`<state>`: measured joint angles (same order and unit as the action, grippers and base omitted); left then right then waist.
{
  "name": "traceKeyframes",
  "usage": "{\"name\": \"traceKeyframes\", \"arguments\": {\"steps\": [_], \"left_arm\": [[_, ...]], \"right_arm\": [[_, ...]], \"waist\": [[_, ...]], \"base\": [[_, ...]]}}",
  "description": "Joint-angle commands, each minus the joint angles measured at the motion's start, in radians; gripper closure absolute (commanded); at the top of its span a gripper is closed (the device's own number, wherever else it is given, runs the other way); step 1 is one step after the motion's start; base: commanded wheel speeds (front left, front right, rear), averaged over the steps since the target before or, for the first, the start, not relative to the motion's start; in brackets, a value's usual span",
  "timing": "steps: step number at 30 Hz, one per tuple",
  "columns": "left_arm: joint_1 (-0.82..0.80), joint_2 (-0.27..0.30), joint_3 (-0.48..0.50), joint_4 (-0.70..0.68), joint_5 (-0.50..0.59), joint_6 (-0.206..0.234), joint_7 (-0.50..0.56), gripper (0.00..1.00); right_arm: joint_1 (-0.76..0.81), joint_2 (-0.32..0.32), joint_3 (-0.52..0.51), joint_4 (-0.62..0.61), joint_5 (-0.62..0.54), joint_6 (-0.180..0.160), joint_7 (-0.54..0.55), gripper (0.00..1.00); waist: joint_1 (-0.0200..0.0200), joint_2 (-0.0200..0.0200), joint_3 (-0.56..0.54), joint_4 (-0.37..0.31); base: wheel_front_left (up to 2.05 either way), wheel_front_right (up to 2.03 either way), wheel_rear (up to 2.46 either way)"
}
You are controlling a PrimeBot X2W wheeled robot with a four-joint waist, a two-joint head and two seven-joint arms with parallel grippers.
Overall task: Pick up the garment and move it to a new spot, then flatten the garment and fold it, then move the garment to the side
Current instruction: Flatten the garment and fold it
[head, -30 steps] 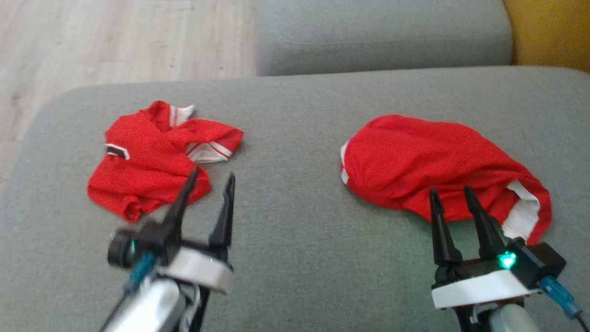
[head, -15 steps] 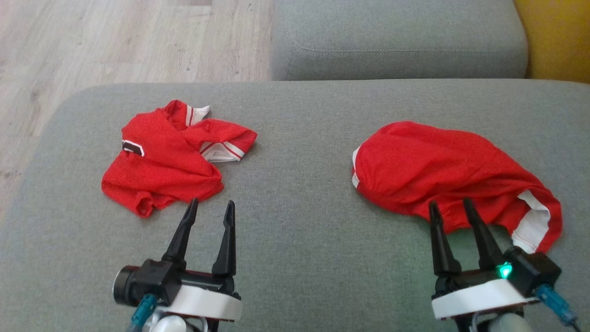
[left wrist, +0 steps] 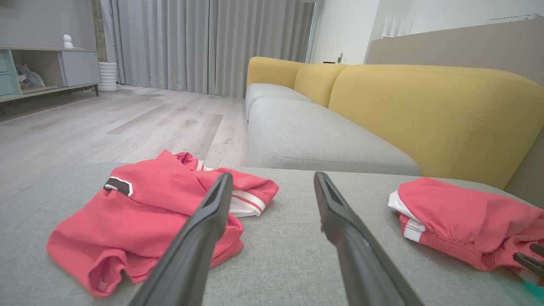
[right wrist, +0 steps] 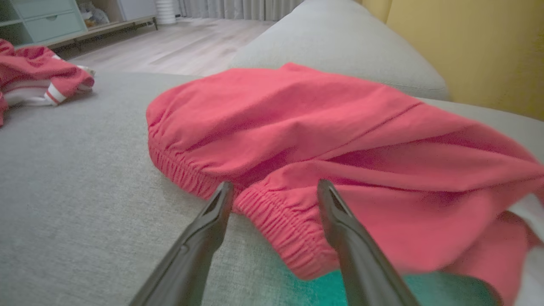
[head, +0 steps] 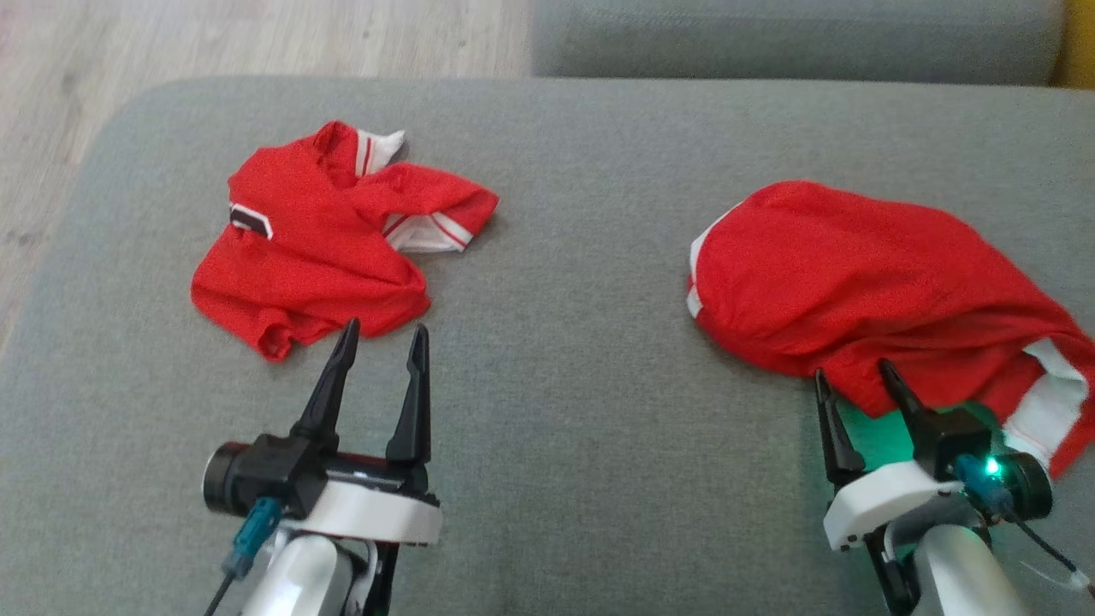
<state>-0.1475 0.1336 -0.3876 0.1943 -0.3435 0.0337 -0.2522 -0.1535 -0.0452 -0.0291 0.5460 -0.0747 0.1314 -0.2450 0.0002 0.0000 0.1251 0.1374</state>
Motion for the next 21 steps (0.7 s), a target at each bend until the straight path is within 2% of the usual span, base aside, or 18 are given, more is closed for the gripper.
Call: {"name": "traceKeyframes", "arguments": {"steps": [1, 8, 9, 10, 16, 21], "left_arm": [[-0.04, -0.001, 0.038, -0.02, 0.011, -0.004, -0.009, 0.0], [-0.065, -0.018, 0.076, -0.002, 0.027, -0.025, -0.009, 0.0], [-0.066, -0.021, 0.078, 0.0, 0.031, -0.027, -0.009, 0.0], [-0.067, -0.024, 0.079, 0.002, 0.034, -0.03, -0.009, 0.0], [-0.061, -0.04, 0.091, 0.015, 0.049, -0.043, -0.009, 0.0], [-0.048, -0.051, 0.095, 0.028, 0.059, -0.053, -0.01, 0.0]], "right_arm": [[-0.032, -0.005, 0.016, -0.01, -0.012, -0.001, 0.0, 0.0], [-0.093, -0.005, -0.02, 0.115, -0.03, -0.001, -0.005, 0.0], [-0.1, -0.005, -0.017, 0.131, -0.018, -0.001, -0.007, 0.39], [-0.106, -0.005, -0.012, 0.143, -0.006, -0.001, -0.008, 1.0], [-0.13, -0.005, 0.06, 0.169, 0.096, -0.001, -0.015, 1.0], [-0.122, -0.005, 0.208, 0.088, 0.223, -0.001, -0.016, 1.0]], "waist": [[-0.0002, 0.0, 0.018, 0.015], [-0.0002, 0.0, 0.034, 0.027], [-0.0002, 0.0, 0.034, 0.027], [-0.0002, 0.0, 0.032, 0.027], [-0.0002, 0.0, 0.013, 0.016], [-0.0002, 0.0, -0.011, 0.01]], "base": [[0.0, 0.0, 0.0], [0.0, 0.0, 0.0], [0.0, 0.0, 0.0], [0.0, 0.0, 0.0], [0.0, 0.0, 0.0], [0.0, 0.0, 0.0]]}}
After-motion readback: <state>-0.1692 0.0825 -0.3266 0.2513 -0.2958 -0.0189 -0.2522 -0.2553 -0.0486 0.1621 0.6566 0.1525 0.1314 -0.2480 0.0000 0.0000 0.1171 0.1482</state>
